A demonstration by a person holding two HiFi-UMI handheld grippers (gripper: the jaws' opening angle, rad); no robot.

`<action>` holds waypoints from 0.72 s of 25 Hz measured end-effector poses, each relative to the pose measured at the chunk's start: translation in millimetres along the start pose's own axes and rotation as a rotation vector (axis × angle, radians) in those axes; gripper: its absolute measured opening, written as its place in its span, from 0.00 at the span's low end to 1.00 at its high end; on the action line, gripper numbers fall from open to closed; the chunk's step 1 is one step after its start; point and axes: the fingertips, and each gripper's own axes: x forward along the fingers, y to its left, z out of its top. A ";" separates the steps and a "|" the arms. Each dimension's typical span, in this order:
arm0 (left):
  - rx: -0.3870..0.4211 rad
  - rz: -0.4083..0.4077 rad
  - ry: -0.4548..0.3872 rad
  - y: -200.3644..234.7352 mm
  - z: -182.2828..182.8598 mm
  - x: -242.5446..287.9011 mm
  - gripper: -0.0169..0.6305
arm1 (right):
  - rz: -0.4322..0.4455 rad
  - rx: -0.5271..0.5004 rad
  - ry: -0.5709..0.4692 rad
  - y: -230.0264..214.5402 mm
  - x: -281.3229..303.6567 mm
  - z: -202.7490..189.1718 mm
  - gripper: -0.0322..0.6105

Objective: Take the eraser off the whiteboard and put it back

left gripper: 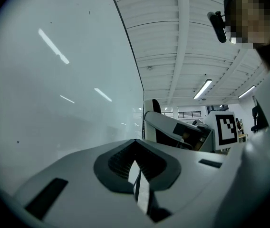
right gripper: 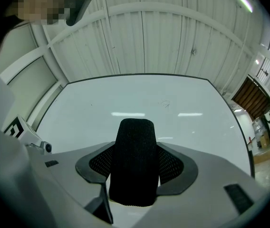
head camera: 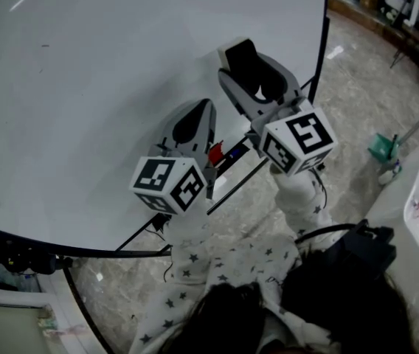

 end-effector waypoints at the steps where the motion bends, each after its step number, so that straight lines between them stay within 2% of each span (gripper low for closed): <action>1: 0.003 -0.001 0.006 -0.4 -0.4 1.3 0.03 | -0.001 -0.002 0.001 -0.3 -1.3 0.0 0.45; 18: 0.006 0.003 0.027 1.4 -1.7 2.3 0.03 | 0.025 0.021 0.005 6.8 -5.9 -1.3 0.45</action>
